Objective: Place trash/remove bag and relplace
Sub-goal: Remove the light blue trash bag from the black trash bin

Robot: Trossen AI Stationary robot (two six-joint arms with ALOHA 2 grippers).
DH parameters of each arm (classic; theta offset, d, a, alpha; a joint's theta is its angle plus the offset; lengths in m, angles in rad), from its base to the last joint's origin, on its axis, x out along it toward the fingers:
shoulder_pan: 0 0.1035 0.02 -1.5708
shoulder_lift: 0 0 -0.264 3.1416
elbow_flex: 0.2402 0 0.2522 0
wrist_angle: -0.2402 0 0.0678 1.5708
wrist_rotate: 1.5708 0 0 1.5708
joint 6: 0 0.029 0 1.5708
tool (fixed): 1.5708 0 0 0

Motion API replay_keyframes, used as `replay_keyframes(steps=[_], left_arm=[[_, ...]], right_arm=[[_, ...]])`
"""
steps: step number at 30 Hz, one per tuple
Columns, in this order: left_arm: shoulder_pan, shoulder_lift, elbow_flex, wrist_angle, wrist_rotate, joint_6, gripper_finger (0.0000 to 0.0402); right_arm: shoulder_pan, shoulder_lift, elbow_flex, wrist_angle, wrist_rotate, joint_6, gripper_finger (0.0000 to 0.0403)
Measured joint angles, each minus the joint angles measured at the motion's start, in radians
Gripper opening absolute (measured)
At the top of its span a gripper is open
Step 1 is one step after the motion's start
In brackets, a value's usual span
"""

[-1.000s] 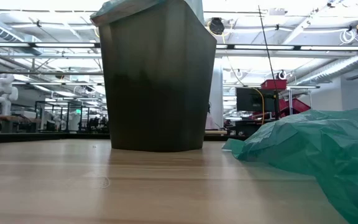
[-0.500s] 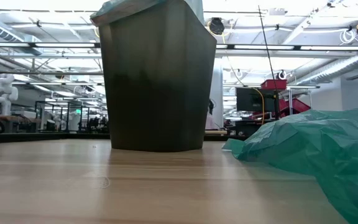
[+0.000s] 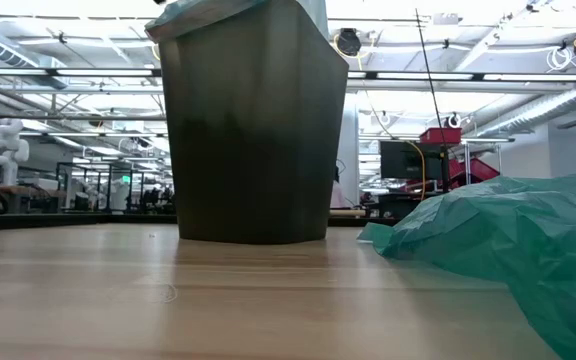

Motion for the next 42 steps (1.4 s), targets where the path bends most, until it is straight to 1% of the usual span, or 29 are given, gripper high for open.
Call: replay_keyframes(steps=[2, 3, 5, 8, 13, 16, 21, 28, 30, 33, 36, 42], left_arm=[[0.001, 0.018, -0.002, -0.021, -0.064, -0.042, 0.0063], [0.002, 0.027, -0.002, -0.027, -0.072, -0.055, 0.0063], [0.001, 0.044, -0.002, -0.025, -0.072, -0.074, 0.0063], [-0.01, 0.075, -0.002, -0.03, -0.045, -0.077, 0.0063], [-0.04, 0.109, -0.002, -0.095, -0.043, -0.137, 0.0063], [-0.045, 0.116, -0.002, -0.107, -0.077, -0.154, 0.0063], [-0.039, 0.123, -0.002, -0.106, -0.168, -0.156, 0.0063], [0.002, 0.123, -0.002, -0.104, -0.209, -0.185, 0.0062], [0.011, 0.123, -0.002, -0.103, -0.221, -0.194, 0.005], [0.018, 0.122, -0.001, -0.105, -0.224, -0.2, 0.001], [0.017, 0.114, 0.022, -0.105, -0.224, -0.206, 0.0003], [0.015, 0.11, 0.138, -0.124, -0.223, -0.206, 0.0001]], right_arm=[[0.0, 0.0, 0.0, 0.0, 0.0, -0.017, 0.0256], [0.0, 0.0, 0.0, 0.0, 0.0, -0.024, 0.0256], [0.0, 0.0, 0.0, 0.0, 0.0, -0.041, 0.0256], [0.0, 0.0, 0.0, 0.0, 0.0, -0.068, 0.0256], [-0.001, 0.0, 0.0, 0.0, 0.0, -0.08, 0.0256], [-0.005, 0.0, 0.0, 0.0, 0.0, -0.091, 0.0256], [-0.005, 0.0, 0.0, 0.0, 0.0, -0.098, 0.0256], [-0.005, 0.0, 0.0, 0.0, 0.0, -0.098, 0.0256], [-0.005, 0.0, 0.0, 0.0, 0.0, -0.098, 0.0256], [-0.005, 0.0, -0.001, 0.0, 0.0, -0.098, 0.0256], [-0.005, 0.0, -0.001, 0.0, 0.0, -0.098, 0.0256], [-0.005, 0.0, -0.001, 0.0, 0.0, -0.098, 0.0256]])
